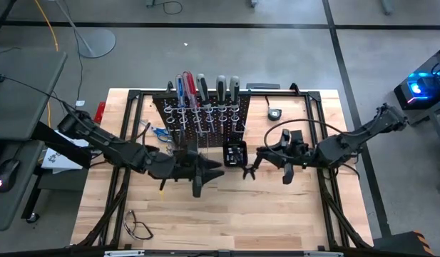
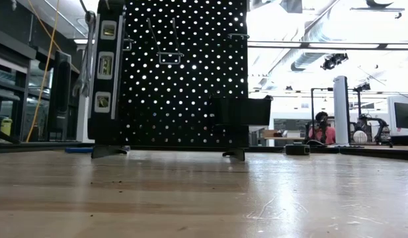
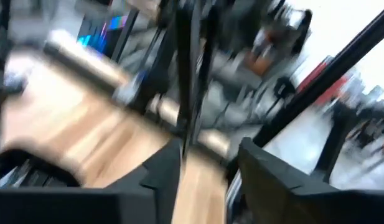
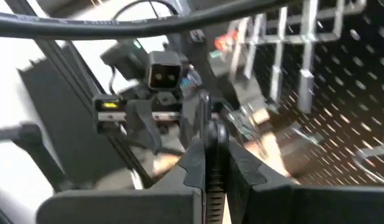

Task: Hang tools onto peg board
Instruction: Hang the black pliers on the pegboard

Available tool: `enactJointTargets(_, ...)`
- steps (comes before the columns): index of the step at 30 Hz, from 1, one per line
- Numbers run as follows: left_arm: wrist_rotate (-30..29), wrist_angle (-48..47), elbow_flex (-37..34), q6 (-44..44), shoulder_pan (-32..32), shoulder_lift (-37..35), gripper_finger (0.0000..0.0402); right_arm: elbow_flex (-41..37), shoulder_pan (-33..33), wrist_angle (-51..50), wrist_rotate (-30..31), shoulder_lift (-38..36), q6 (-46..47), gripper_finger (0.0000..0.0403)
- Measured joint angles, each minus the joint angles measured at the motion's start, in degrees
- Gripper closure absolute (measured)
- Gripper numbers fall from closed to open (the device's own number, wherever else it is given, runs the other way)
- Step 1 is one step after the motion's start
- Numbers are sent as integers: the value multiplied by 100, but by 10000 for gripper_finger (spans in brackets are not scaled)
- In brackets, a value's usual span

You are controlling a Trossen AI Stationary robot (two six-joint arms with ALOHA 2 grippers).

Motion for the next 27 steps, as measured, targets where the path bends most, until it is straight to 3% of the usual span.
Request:
enactJointTargets(4,85,-1405,0,-761,-212,-123,234,-58,135,-958,350,-244,313,388)
enactJointTargets(8,-139,-1674,-313,-1492,-724,-38,234,-716,187,-879,899,-427,735,388)
enactJointTargets(11,-580,-1528,-675,-2379,-1157,-2,238,-1644,127,605,1325,-565,667,388)
enactJointTargets(14,-1234,-1393,-922,-3187,-1597,-5,241,-2801,-104,3754,1590,-578,-457,388)
enactJointTargets(17,-1634,-1445,-999,-3779,-1911,-5,241,-3745,-517,7187,973,-397,-1971,388)
enactJointTargets(19,-1709,-1519,-999,-3994,-2018,-7,241,-4128,-776,8562,423,-260,-2466,388)
enactJointTargets(25,-1720,-1610,-999,-4195,-2038,-9,241,-3871,-1602,8206,-686,-101,-2290,388)
enactJointTargets(27,-1709,-1627,-999,-4199,-1998,-9,241,-3675,-1778,8166,-782,-11,-2506,388)
